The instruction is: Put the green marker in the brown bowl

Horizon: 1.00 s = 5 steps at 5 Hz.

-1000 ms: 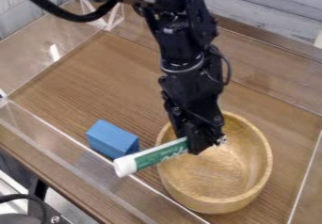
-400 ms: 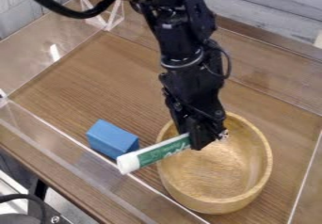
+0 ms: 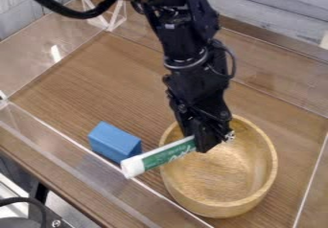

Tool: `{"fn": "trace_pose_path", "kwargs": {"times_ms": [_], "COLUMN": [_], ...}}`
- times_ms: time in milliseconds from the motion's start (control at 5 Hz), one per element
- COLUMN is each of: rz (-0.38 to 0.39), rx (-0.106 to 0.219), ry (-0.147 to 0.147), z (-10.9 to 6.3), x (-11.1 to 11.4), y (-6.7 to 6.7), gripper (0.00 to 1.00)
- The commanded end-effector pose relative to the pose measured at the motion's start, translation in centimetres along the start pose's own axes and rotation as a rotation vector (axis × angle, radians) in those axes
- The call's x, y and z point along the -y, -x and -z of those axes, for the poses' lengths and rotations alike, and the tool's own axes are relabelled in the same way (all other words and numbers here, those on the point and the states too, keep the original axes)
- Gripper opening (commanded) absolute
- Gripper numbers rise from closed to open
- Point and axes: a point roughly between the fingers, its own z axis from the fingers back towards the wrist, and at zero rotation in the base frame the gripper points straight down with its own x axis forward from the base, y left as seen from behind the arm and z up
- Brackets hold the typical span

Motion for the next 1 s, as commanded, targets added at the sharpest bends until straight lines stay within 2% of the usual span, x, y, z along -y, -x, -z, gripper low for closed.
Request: {"fn": "trace_pose_path", "kwargs": {"times_ms": [0, 800], "rz": [-0.002, -0.025], "rx": [0.069, 0.082], "ry": [-0.014, 0.013], "z": [-1.49, -1.71], "x": [-0.27, -0.15], "y": [-1.31, -1.45], "gripper": [0.0, 0.0]}}
